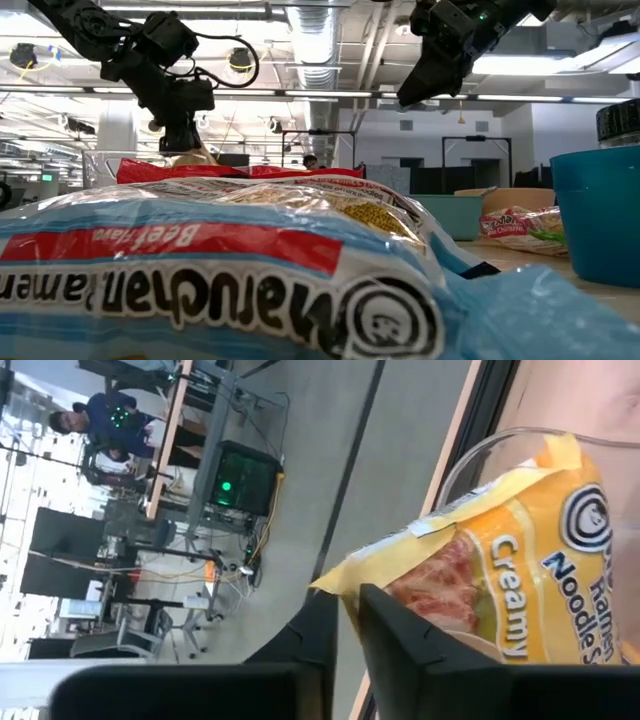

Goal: Pick & Place Food Item
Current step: Put the yellow noodle pack into the transparent bin, then put the red noodle pack into the transparent bin

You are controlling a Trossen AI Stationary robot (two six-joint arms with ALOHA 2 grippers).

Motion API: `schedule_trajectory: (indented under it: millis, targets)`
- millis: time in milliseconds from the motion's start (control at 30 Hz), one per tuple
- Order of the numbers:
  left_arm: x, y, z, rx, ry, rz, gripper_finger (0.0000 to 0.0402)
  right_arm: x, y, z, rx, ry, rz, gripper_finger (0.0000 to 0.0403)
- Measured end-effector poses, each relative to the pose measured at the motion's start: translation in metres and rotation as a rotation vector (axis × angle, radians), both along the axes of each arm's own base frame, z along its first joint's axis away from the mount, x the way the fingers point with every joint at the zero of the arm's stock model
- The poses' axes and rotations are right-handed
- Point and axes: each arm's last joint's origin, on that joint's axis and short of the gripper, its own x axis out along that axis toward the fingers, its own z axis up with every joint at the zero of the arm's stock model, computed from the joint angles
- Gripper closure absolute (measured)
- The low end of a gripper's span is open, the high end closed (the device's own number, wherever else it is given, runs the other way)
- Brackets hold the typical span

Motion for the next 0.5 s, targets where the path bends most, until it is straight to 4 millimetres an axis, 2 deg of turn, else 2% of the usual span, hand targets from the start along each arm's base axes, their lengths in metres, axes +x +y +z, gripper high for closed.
schedule_trajectory:
  millis: [300, 500]
  targets:
    - [-0.0003, 0.0001, 0.0004, 0.001, -0.018, 0.017, 0.0290, 0.0000, 0.0001, 0.0000, 0.000, 0.000, 0.001, 0.0288]
    - [-0.0008, 0.0002, 0.0009, -0.006, -0.094, 0.069, 0.0270, 0.0000, 0.0000, 0.0000, 0.000, 0.000, 0.000, 0.0288]
